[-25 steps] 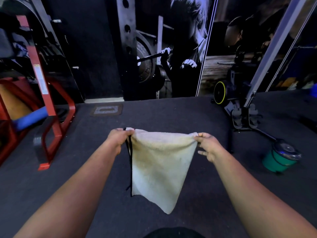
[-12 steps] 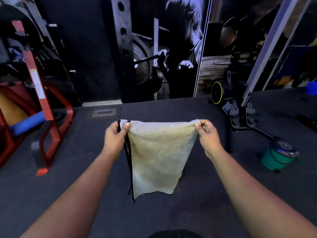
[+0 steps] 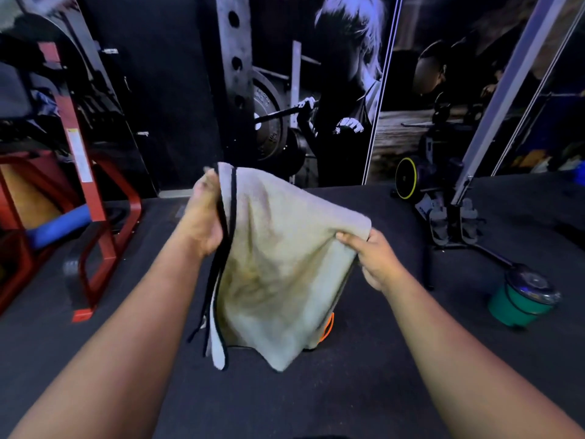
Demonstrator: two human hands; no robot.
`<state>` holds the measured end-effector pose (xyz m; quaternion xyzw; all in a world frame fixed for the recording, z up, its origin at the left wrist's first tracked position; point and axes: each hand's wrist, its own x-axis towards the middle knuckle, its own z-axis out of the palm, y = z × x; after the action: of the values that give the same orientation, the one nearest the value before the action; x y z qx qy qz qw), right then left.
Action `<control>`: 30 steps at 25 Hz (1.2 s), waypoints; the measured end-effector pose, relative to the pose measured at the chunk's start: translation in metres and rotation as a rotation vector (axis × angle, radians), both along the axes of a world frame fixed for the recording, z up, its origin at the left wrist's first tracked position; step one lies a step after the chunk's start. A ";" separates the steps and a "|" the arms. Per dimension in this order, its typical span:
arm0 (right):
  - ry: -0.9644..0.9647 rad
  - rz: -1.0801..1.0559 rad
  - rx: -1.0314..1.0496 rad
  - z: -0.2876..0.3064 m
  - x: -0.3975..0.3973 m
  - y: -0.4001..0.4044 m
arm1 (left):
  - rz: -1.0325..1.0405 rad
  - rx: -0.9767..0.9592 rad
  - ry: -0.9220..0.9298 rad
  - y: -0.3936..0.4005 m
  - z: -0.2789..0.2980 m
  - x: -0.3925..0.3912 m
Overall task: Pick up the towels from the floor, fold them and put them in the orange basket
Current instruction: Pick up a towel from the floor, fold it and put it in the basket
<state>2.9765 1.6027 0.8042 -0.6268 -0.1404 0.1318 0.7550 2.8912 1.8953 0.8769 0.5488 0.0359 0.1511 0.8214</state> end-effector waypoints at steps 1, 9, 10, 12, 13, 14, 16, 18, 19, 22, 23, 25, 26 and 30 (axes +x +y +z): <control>0.011 0.012 0.044 0.013 0.003 0.003 | -0.002 0.122 0.095 -0.001 -0.020 -0.011; 0.245 0.176 -0.164 -0.023 -0.001 -0.025 | 0.014 0.084 0.239 -0.018 -0.044 -0.018; 0.234 0.190 -0.270 -0.032 -0.005 -0.026 | 0.028 0.037 0.213 -0.017 -0.044 -0.016; 0.222 0.098 -0.224 -0.038 -0.003 -0.023 | 0.032 0.026 0.233 -0.011 -0.059 -0.020; 0.235 0.054 -0.169 -0.034 0.000 -0.022 | 0.003 0.082 0.325 -0.008 -0.076 -0.026; 0.231 0.031 -0.145 -0.032 0.004 -0.022 | -0.053 0.175 0.459 -0.005 -0.094 -0.034; 0.169 -0.027 -0.219 -0.030 0.011 -0.024 | -0.097 0.286 0.592 -0.006 -0.115 -0.044; 0.037 -0.150 -0.425 -0.030 0.015 -0.024 | 0.021 0.205 0.499 -0.007 -0.111 -0.035; -0.021 -0.229 -0.530 -0.031 0.018 -0.023 | 0.058 0.140 0.456 -0.007 -0.106 -0.027; -0.039 -0.314 -0.643 -0.029 0.017 -0.018 | 0.066 0.098 0.453 -0.015 -0.099 -0.019; -0.020 -0.281 -0.619 -0.028 0.016 -0.017 | 0.072 0.130 0.479 -0.016 -0.102 -0.020; 0.065 -0.245 -0.427 -0.027 0.021 -0.017 | 0.102 0.103 0.438 -0.013 -0.104 -0.021; 0.132 -0.227 -0.255 -0.026 0.024 -0.019 | 0.108 0.035 0.396 -0.011 -0.101 -0.020; 0.156 0.059 -0.195 -0.018 0.032 -0.030 | 0.117 0.158 0.442 -0.011 -0.104 -0.011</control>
<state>3.0087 1.5731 0.7864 -0.6807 -0.0861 0.2153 0.6949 2.8799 1.8842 0.7734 0.6281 0.2343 0.0770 0.7380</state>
